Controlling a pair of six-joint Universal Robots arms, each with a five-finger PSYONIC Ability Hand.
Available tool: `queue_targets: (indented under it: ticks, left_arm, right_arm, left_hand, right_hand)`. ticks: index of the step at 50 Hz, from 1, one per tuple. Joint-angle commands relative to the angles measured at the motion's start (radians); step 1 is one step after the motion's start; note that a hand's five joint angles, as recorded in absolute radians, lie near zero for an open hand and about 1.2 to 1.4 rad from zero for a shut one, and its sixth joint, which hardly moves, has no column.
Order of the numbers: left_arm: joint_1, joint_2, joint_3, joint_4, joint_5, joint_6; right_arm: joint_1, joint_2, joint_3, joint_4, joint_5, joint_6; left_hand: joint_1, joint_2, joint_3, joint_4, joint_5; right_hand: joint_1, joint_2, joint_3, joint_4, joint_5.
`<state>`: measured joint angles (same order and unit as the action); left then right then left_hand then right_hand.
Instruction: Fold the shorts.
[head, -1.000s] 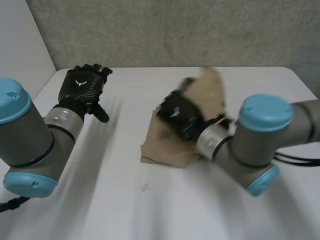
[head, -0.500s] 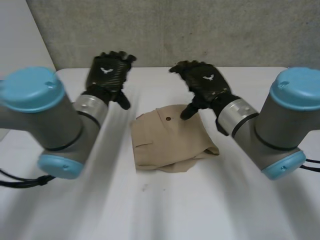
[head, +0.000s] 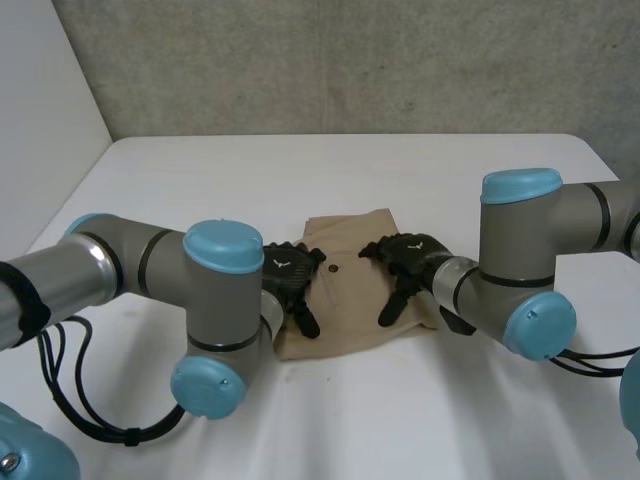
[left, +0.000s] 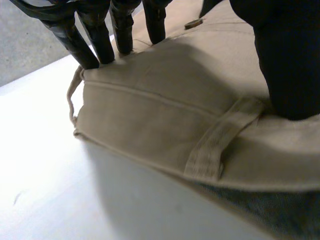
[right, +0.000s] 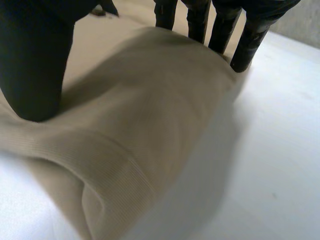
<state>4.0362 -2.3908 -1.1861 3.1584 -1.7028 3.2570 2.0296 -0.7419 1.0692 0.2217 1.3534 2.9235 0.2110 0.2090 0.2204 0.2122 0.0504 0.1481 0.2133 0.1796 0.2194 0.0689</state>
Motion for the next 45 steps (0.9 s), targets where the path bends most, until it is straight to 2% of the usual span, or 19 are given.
queue_targets:
  ticks: [1,8,12,16,17,20,23,27,32,45]
  left_arm:
    - [-0.003,0.114,-0.013,-0.014,0.002,-0.002]
    - [-0.005,0.281,-0.029,-0.018,0.006,0.0]
    - [0.012,0.41,-0.05,-0.02,0.005,-0.002]
    - [0.099,0.553,-0.07,-0.041,-0.001,-0.007]
    - [0.143,0.606,-0.078,-0.072,0.0,-0.013]
    - [0.194,0.66,-0.079,-0.138,0.003,-0.036]
    - [0.23,0.705,-0.084,-0.219,0.02,-0.079]
    - [0.233,0.726,-0.098,-0.276,0.049,-0.105]
    - [0.234,0.766,-0.133,-0.278,0.058,-0.108]
    - [0.239,0.772,-0.132,-0.276,0.06,-0.111]
  right_arm:
    - [-0.005,-0.073,0.012,0.019,0.046,-0.069]
    - [0.003,-0.244,0.038,-0.044,0.064,-0.041]
    - [-0.011,-0.39,0.092,-0.154,0.136,0.035]
    - [-0.049,-0.525,0.153,-0.235,0.245,0.077]
    - [-0.07,-0.571,0.181,-0.246,0.275,0.078]
    - [-0.092,-0.634,0.218,-0.237,0.303,0.075]
    - [-0.098,-0.698,0.262,-0.205,0.299,0.072]
    - [-0.104,-0.735,0.291,-0.144,0.277,0.075]
    - [-0.13,-0.766,0.307,-0.094,0.26,0.074]
    - [-0.144,-0.795,0.318,-0.091,0.26,0.072]
  left_hand:
    - [0.014,0.016,0.005,0.013,0.0]
    - [0.005,0.007,-0.004,0.004,-0.009]
    - [0.005,0.007,-0.004,0.004,-0.009]
    - [0.011,0.013,0.002,0.01,-0.003]
    - [0.014,0.016,0.005,0.013,0.0]
    - [0.017,0.019,0.008,0.016,0.003]
    - [0.014,0.016,0.005,0.013,0.0]
    - [0.008,0.01,-0.001,0.007,-0.006]
    - [-0.006,-0.004,-0.016,-0.007,-0.02]
    - [-0.03,-0.028,-0.039,-0.031,-0.044]
  right_hand:
    - [0.034,-0.031,0.002,-0.038,-0.062]
    - [0.026,-0.039,-0.005,-0.045,-0.069]
    - [0.026,-0.039,-0.005,-0.045,-0.069]
    - [0.026,-0.039,-0.005,-0.045,-0.069]
    - [0.026,-0.039,-0.005,-0.045,-0.069]
    - [0.026,-0.039,-0.005,-0.045,-0.069]
    - [0.026,-0.039,-0.005,-0.045,-0.069]
    - [0.026,-0.039,-0.005,-0.045,-0.069]
    - [0.026,-0.039,-0.005,-0.045,-0.069]
    - [0.026,-0.039,-0.005,-0.045,-0.069]
